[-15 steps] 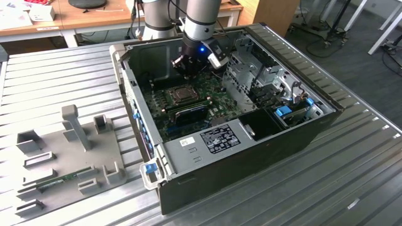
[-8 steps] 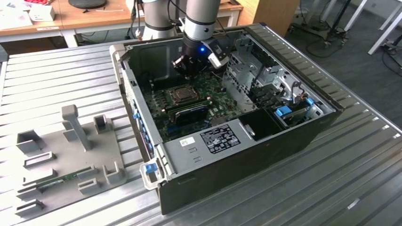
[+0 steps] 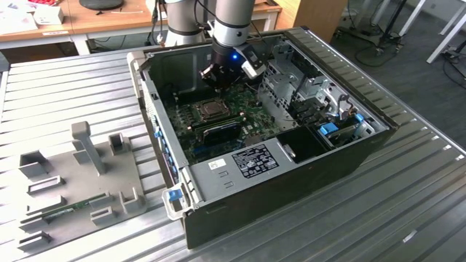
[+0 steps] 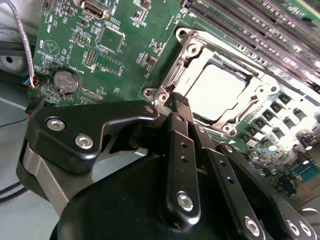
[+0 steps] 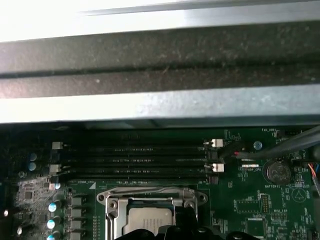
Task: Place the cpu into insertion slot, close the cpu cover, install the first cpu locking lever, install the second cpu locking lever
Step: 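Install the first cpu locking lever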
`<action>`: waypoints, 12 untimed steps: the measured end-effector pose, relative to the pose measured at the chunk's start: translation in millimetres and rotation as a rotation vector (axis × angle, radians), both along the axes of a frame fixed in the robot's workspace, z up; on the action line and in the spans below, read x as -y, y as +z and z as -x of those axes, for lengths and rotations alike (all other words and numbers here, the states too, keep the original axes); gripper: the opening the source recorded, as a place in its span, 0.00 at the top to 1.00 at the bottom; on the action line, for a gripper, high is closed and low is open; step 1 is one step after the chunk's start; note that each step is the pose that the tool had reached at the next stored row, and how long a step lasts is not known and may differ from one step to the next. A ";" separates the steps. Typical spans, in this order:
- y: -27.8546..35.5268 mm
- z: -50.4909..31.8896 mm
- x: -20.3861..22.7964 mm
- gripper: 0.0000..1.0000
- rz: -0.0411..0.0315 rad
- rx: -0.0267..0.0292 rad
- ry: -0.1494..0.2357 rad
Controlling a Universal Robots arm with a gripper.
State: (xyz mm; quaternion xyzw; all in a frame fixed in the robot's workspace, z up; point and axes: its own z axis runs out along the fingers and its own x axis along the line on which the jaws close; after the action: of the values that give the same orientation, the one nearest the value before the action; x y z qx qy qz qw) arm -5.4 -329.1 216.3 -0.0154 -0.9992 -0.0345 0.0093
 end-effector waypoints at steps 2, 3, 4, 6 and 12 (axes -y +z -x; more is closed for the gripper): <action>2.2 0.0 0.0 0.90 0.0044 -0.0005 0.000; 3.0 0.0 0.0 0.90 0.0046 -0.0004 0.000; 3.7 0.0 0.0 0.90 0.0048 -0.0004 0.000; 5.0 0.0 0.0 0.90 0.0049 -0.0004 0.000; 5.5 0.1 0.0 0.90 0.0048 0.0003 0.000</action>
State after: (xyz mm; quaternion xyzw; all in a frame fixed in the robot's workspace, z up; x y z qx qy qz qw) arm -5.5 -329.1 221.8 -0.0154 -0.9993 -0.0321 0.0091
